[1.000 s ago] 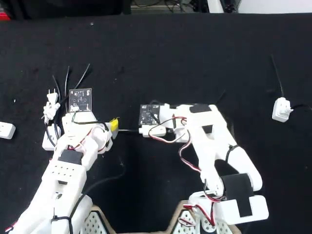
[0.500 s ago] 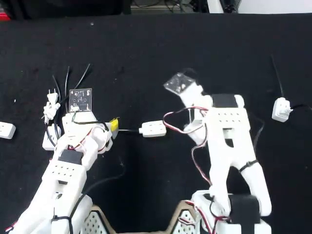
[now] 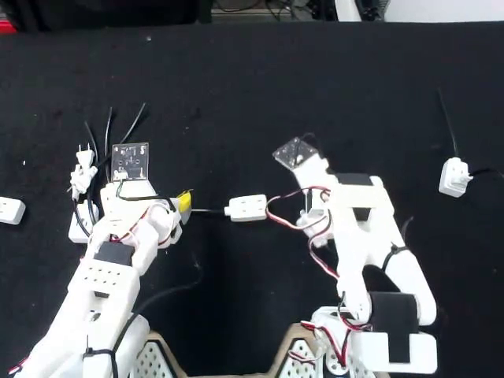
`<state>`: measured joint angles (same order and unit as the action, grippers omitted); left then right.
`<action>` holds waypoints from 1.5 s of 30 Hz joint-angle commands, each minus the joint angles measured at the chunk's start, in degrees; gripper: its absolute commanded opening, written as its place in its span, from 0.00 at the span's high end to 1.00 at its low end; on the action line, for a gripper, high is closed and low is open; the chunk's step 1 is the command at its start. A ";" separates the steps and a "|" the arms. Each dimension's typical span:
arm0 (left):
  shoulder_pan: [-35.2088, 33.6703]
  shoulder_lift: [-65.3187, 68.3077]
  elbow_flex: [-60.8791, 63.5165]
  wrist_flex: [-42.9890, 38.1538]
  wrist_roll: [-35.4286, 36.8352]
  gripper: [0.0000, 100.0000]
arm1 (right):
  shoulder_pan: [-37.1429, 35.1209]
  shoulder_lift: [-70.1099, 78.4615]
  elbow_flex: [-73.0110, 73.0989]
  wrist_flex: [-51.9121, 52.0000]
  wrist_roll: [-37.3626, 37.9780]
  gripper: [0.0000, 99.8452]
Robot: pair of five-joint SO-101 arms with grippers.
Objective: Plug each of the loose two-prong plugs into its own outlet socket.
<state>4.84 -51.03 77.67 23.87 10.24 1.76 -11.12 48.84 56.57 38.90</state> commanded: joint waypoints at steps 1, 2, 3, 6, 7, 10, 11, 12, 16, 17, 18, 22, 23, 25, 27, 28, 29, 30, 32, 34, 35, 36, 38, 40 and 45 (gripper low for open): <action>-0.57 -1.14 -0.92 -1.32 -0.44 0.79 | 0.97 -0.40 1.36 -1.05 3.87 0.82; -0.57 -1.14 -0.92 -1.32 -0.44 0.79 | 0.88 -0.31 1.54 -1.23 4.13 0.82; -0.57 -1.14 -0.92 -1.32 -0.44 0.79 | 0.88 -0.31 1.80 -1.23 4.13 0.82; -0.57 -1.14 -0.92 -1.32 -0.44 0.79 | 1.05 -0.40 1.80 -1.23 3.78 0.82; -0.57 -1.14 -0.92 -1.32 -0.44 0.79 | 1.05 -0.40 1.71 -1.32 3.78 0.82; -0.57 -1.14 -0.92 -1.32 -0.44 0.79 | 0.88 -0.40 1.45 -3.52 3.08 0.82; -0.57 -1.14 -0.92 -1.32 -0.44 0.79 | 0.97 -0.40 1.80 -5.71 2.02 0.83; -0.57 -1.14 -0.84 -1.32 -0.44 0.79 | 1.05 -0.04 2.07 -8.09 1.05 0.86; -0.57 -1.14 -0.84 -1.32 -0.44 0.79 | 2.46 -0.75 5.41 -13.71 -0.79 0.97; -0.57 -1.14 -0.84 -1.32 -0.44 0.79 | 2.90 -1.36 5.76 -13.54 -0.53 0.99; -0.57 -1.14 -0.84 -1.32 -0.44 0.79 | 3.34 -2.33 5.76 -12.84 -0.62 0.99; -0.57 -1.14 -0.84 -1.32 -0.44 0.79 | 5.01 -8.48 5.67 -8.97 -0.70 0.99; -0.57 -1.14 -0.84 -1.32 -0.44 0.79 | 5.01 -10.24 6.02 -9.05 -0.70 0.99; -0.57 -1.14 -0.84 -1.32 -0.44 0.79 | 5.01 -13.14 9.01 -9.76 -0.35 0.99; -0.57 -1.14 -0.84 -1.32 -0.44 0.79 | 4.66 -15.25 12.97 -12.66 -0.35 0.99; -0.57 -1.14 -0.84 -1.32 -0.44 0.79 | 4.66 -15.78 14.46 -13.71 -0.35 0.99; -0.57 -1.14 -0.92 -1.32 -0.44 0.79 | 4.66 -16.31 15.60 -14.33 -0.35 0.99; -0.57 -1.14 -0.92 -1.32 -0.44 0.79 | 4.66 -16.48 16.40 -14.42 -0.26 0.97; -0.57 -1.14 -0.92 -1.32 -0.44 0.79 | 4.92 -16.57 16.66 -13.27 -0.26 0.92; -0.57 -1.14 -0.92 -1.32 -0.44 0.79 | 4.92 -16.57 16.75 -12.13 -0.26 0.88; -0.57 -1.14 -0.92 -1.32 -0.44 0.79 | 4.84 -16.57 16.75 -11.78 -0.26 0.88; -0.57 -1.14 -0.92 -1.32 -0.44 0.79 | 4.75 -16.57 16.66 -11.43 -0.26 0.89; -0.57 -1.14 -0.92 -1.32 -0.44 0.79 | 5.01 -16.57 16.57 -11.43 -0.09 0.91; -0.57 -1.14 -0.92 -1.32 -0.44 0.79 | 5.01 -16.57 16.84 -11.43 2.20 0.91; -0.57 -1.23 -0.92 -1.32 -0.44 0.79 | 5.01 -16.48 17.63 -11.43 3.69 0.91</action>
<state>4.84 -51.03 77.67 23.87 10.24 5.45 -25.54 66.51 44.70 41.54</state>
